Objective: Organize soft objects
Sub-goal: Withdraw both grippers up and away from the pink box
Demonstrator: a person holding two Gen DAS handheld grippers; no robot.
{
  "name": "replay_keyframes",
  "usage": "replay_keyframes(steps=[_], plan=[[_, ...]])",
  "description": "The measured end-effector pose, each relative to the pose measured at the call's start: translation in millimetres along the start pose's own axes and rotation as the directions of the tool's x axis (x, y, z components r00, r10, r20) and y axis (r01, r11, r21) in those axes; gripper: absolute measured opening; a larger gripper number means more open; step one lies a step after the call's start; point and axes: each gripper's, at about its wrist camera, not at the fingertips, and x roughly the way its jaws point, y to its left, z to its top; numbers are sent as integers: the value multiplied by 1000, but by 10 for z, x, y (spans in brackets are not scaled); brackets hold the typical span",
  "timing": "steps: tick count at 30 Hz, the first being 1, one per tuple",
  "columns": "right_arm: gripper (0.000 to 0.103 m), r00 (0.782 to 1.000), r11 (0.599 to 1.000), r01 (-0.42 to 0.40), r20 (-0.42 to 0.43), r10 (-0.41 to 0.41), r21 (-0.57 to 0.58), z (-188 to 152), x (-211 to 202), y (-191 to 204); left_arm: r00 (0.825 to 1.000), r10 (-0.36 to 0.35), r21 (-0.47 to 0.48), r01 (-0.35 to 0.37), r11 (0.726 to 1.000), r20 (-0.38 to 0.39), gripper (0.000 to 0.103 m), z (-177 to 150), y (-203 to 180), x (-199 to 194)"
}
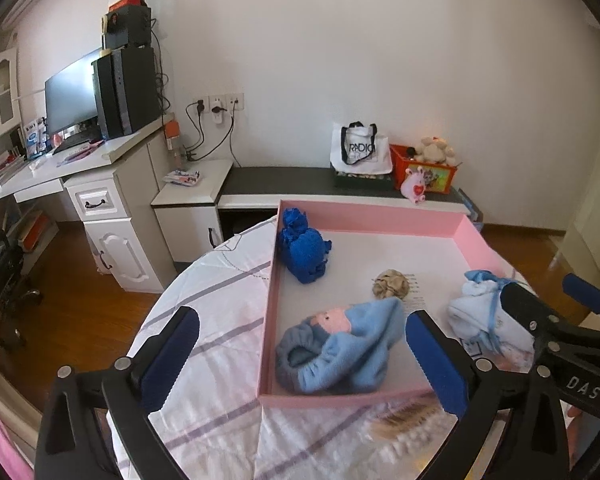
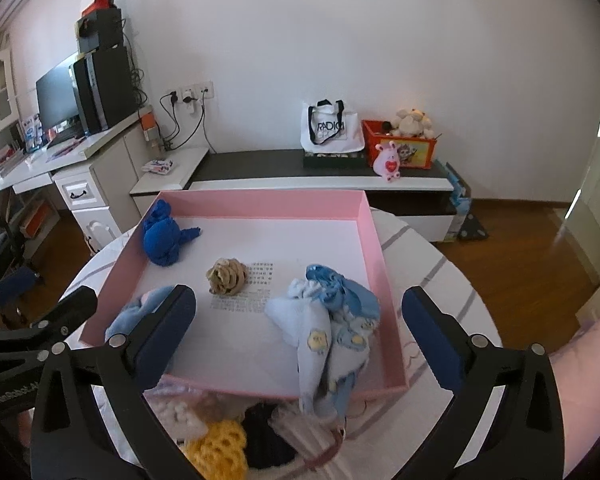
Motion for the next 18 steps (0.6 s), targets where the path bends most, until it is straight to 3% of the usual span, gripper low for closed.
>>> replay_keyframes(steps=[18], plan=[[103, 994, 999, 43, 104, -45, 18, -405, -1024, -200, 996, -16, 14, 15, 1000, 93, 103, -566, -285, -1121]])
